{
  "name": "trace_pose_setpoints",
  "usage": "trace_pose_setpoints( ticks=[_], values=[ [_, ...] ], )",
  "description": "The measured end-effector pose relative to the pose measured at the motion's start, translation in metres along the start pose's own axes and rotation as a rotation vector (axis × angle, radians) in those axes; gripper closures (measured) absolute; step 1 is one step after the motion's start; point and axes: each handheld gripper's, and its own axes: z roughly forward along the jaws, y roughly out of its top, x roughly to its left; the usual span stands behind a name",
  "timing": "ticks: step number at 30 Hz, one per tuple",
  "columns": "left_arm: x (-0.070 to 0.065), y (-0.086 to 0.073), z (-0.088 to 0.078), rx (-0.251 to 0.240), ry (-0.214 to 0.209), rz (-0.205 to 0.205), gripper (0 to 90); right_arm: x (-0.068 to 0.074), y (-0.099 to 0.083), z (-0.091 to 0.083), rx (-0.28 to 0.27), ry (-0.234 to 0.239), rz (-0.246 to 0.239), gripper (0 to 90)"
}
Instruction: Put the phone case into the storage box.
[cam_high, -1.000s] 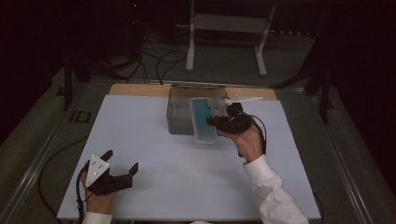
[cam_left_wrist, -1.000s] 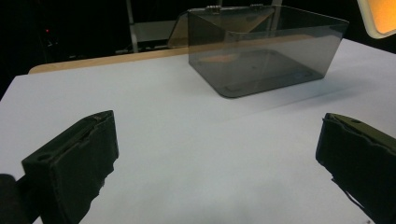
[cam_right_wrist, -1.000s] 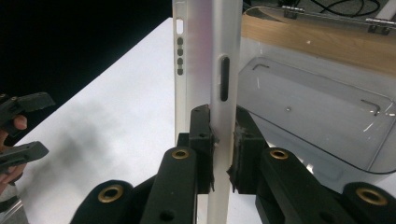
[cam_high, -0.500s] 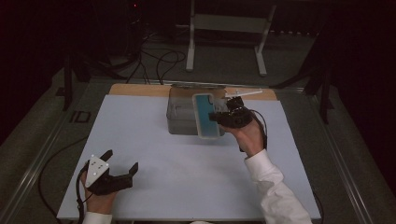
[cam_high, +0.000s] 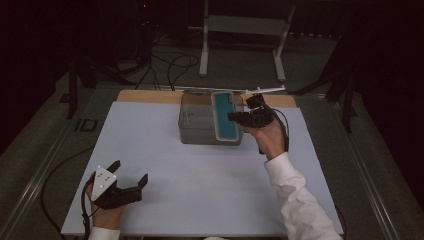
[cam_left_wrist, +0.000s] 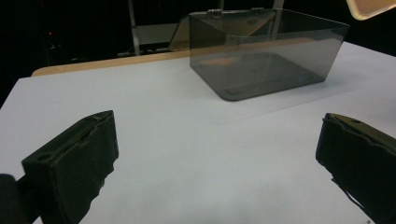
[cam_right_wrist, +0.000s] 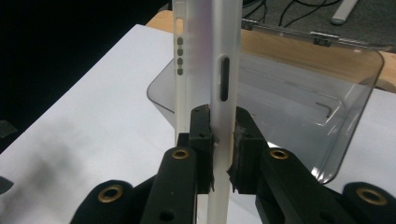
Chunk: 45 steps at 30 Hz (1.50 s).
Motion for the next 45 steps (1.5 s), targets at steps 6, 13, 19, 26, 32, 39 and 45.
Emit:
trace_pose_setpoints(
  ticks=[6,13,19,26,32,39,45],
  values=[
    [0.000,0.000,0.000,0.000,0.000,0.000,0.3,-0.005,0.006,0.001,0.008,-0.030,0.010,81.6],
    [0.000,0.000,0.000,0.000,0.000,0.000,0.3,-0.010,0.014,0.003,0.012,-0.061,0.021,81.6],
    [0.000,0.000,-0.001,0.000,0.000,0.000,0.3,-0.014,0.019,0.007,0.024,-0.085,0.027,81.6],
    [0.000,0.000,-0.001,-0.001,-0.001,-0.001,0.3,-0.017,0.024,0.012,0.038,-0.110,0.036,81.6],
    [0.000,0.000,0.000,0.000,0.000,0.001,0.3,-0.018,0.028,0.015,0.046,-0.125,0.048,81.5],
    [0.000,0.000,-0.001,-0.001,0.000,-0.001,0.3,-0.020,0.033,0.020,0.061,-0.156,0.062,81.5],
    [0.000,0.000,-0.001,-0.002,0.000,-0.002,0.3,-0.022,0.036,0.024,0.070,-0.179,0.072,81.6]
  ],
)
